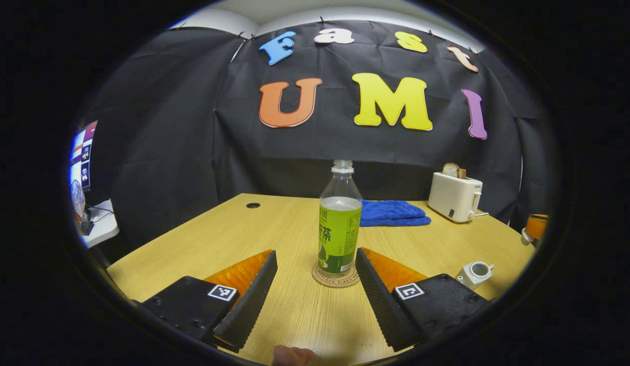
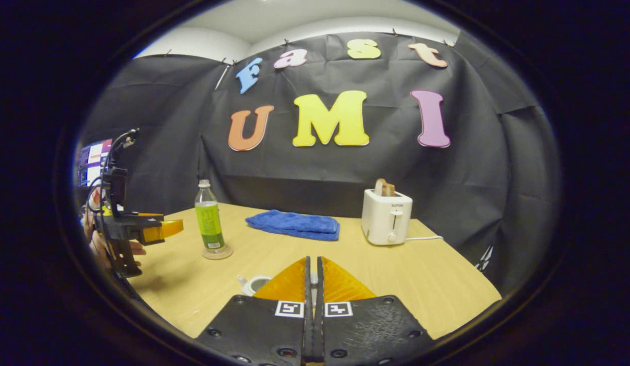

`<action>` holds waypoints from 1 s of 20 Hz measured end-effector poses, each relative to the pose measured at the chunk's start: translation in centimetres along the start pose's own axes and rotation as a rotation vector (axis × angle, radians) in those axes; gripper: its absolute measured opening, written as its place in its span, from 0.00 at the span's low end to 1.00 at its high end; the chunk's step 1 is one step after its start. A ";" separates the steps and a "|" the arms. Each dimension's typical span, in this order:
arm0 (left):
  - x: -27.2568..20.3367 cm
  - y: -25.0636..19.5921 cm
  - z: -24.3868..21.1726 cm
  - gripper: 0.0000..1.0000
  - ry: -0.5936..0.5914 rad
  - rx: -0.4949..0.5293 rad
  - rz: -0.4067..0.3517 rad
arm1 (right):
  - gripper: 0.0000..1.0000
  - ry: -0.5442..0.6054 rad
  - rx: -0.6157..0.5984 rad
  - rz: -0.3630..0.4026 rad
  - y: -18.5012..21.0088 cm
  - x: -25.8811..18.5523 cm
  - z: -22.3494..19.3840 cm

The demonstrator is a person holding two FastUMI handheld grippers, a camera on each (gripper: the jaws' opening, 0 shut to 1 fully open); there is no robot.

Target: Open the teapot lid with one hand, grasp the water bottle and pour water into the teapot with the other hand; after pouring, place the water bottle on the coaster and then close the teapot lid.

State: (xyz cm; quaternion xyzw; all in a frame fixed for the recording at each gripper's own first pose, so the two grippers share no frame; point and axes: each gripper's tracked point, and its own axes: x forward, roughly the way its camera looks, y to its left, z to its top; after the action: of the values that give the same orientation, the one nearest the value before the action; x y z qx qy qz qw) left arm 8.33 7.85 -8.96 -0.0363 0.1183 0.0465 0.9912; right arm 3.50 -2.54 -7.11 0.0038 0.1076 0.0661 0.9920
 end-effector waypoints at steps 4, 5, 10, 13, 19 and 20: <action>-2.5 0.6 0.3 0.96 -0.028 0.016 0.011 | 0.00 -0.004 -0.021 0.043 2.2 0.9 0.3; -3.0 0.7 0.3 0.96 -0.032 0.015 0.015 | 0.00 -0.006 -0.023 0.054 2.8 1.1 0.4; -4.6 -0.5 0.1 0.97 -0.044 0.034 0.012 | 0.00 0.006 -0.039 0.086 4.6 2.2 -0.1; -5.1 -0.3 0.5 0.97 -0.061 0.053 0.014 | 0.00 0.015 -0.040 0.093 5.2 2.7 -0.4; -5.9 0.1 0.7 0.97 -0.062 0.035 0.014 | 0.00 0.011 -0.047 0.099 5.9 3.7 -0.8; -6.2 0.2 0.7 0.97 -0.062 0.033 0.016 | 0.00 0.015 -0.043 0.104 6.2 4.0 -1.1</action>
State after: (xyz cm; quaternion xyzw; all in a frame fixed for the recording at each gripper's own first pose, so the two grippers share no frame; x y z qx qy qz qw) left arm 2.45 7.62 -6.82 -0.0174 0.0886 0.0535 0.9945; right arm 6.34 4.10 -8.89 -0.0125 0.1134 0.1199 0.9862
